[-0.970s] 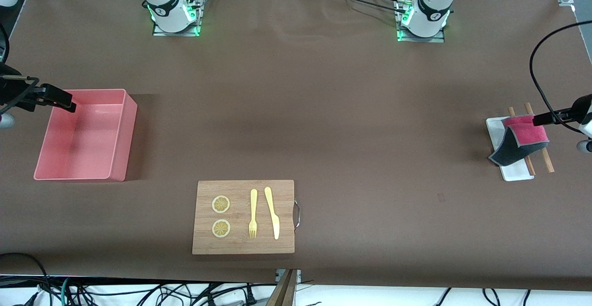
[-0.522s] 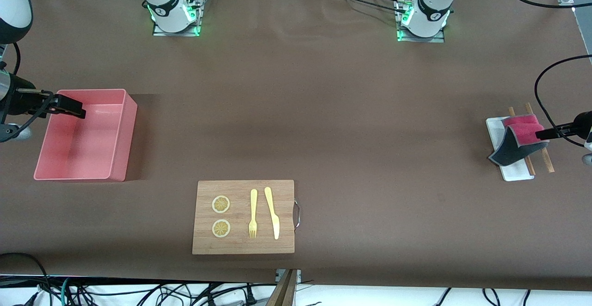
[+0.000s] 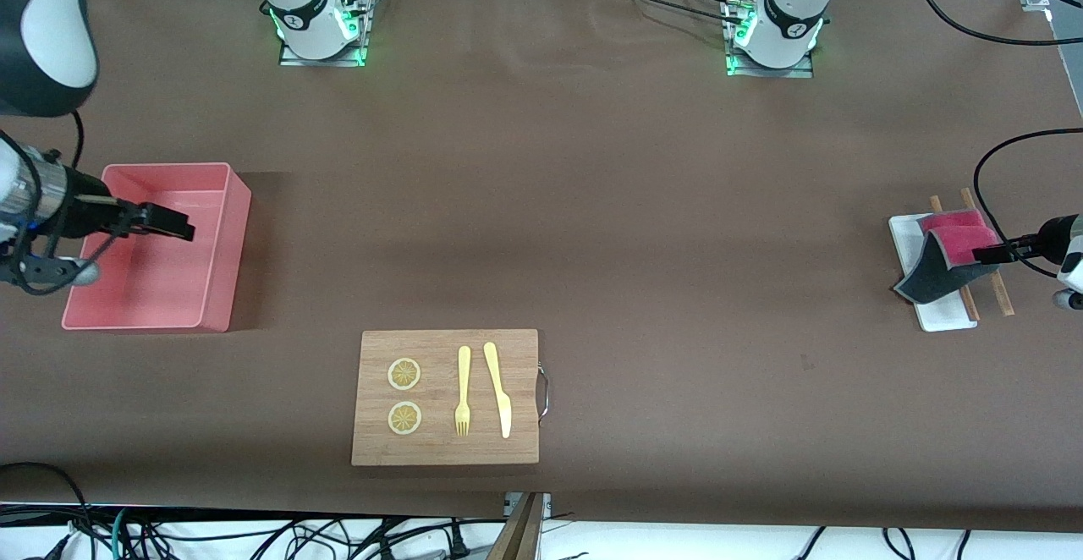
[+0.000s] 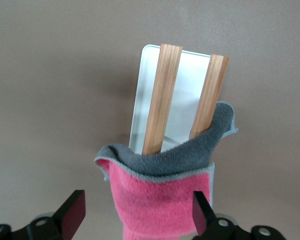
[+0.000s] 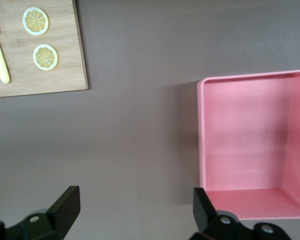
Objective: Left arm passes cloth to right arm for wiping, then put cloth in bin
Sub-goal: 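Lower the left gripper onto the pink-gray cloth on the white tray, then grasp and lift the cloth with the left gripper while the right gripper advances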
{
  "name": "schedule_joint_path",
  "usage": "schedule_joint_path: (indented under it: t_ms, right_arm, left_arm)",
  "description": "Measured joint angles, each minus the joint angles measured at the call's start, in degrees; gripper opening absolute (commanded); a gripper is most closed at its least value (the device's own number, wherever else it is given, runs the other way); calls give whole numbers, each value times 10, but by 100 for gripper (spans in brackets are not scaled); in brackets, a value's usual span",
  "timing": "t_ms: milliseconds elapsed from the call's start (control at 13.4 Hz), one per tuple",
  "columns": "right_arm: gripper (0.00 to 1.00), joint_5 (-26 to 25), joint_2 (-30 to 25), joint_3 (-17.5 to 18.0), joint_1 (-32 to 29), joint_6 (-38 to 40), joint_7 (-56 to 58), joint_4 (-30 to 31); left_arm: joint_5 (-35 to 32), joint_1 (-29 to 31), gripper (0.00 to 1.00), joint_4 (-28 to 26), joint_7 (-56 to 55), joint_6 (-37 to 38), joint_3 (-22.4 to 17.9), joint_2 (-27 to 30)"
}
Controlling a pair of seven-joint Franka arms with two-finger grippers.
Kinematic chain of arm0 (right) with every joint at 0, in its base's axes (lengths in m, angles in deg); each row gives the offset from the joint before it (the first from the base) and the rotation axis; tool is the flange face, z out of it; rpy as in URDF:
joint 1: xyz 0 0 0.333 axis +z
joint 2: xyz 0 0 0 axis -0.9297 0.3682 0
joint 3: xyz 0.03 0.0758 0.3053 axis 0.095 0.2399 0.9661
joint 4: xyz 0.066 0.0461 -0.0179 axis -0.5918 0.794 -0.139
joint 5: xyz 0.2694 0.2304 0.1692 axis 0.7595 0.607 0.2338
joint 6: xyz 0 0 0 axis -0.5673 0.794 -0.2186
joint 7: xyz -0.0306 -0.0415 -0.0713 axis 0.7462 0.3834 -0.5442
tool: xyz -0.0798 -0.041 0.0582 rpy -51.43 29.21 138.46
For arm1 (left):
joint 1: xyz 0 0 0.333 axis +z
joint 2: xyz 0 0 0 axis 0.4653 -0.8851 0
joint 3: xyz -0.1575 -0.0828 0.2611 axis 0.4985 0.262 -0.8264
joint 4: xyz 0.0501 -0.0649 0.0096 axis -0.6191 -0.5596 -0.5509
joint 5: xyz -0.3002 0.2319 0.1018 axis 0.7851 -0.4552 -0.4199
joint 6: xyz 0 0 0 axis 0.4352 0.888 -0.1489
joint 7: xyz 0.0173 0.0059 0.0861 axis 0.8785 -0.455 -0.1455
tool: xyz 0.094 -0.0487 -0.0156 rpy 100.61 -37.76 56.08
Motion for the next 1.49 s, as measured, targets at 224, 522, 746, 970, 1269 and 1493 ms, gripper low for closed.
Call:
schedule_joint_path:
  t_ms: [224,522,746,970,1269,1493]
  right_arm:
    - [100,1,22,1,22,-20,-26,0]
    - [100,4,39,2,66,-41,-142,0]
    - [100,4,47,2,95,-61,-208,0]
    - [100,4,57,2,111,-83,-250,0]
    - [100,4,71,2,133,-107,-301,0]
    - [100,4,73,3,149,-116,-335,0]
  left_arm:
    - [7,6,56,1,11,-5,1,-5]
    - [7,6,25,5,31,-5,4,-5]
    - [8,6,14,6,42,-5,5,-5]
    - [8,6,5,11,44,-4,6,-3]
    - [8,6,0,14,45,-3,7,-2]
    - [8,6,0,20,82,4,8,13]
